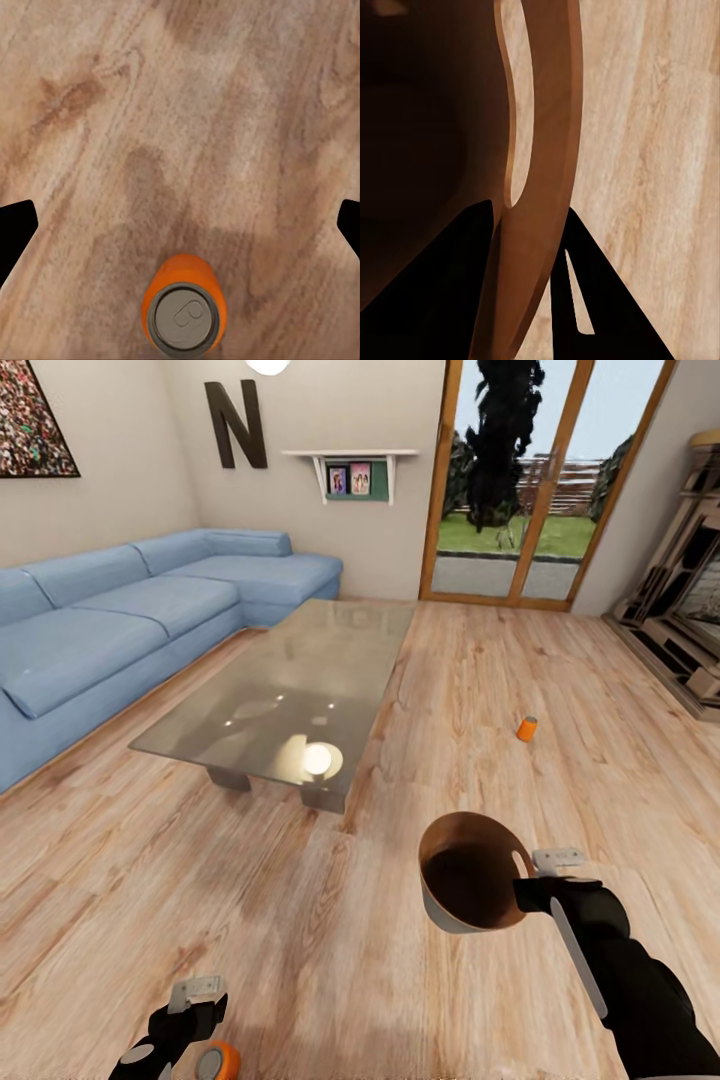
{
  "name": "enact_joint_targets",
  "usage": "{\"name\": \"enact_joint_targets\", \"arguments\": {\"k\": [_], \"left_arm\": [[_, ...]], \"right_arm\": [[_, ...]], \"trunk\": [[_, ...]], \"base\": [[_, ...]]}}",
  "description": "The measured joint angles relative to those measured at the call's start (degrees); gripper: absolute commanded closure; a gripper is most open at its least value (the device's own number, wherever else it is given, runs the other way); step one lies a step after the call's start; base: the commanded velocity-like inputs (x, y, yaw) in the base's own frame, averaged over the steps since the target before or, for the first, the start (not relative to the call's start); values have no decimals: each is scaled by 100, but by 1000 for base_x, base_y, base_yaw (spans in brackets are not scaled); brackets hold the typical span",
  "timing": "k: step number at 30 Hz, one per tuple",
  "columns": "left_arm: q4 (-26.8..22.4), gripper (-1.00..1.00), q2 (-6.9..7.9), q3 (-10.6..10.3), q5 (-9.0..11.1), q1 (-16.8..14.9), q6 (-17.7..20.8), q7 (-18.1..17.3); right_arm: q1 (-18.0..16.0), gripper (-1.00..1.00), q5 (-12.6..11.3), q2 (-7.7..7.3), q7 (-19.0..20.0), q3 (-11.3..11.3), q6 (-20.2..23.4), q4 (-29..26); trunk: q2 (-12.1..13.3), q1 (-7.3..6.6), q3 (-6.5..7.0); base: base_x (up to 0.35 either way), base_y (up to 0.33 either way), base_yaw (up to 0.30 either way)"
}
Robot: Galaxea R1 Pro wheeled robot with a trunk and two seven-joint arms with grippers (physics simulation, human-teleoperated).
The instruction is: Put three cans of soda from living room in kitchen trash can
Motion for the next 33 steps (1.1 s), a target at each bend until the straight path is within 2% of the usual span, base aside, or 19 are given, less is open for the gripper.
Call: {"name": "enact_joint_targets", "arguments": {"k": [33], "left_arm": [[9,-100,-9,0,0,0,-2,0]], "right_arm": [[1,100,-12,0,3,-11,25,-476]], "trunk": [[0,0,-304]], "base": [[0,0,0]]}}
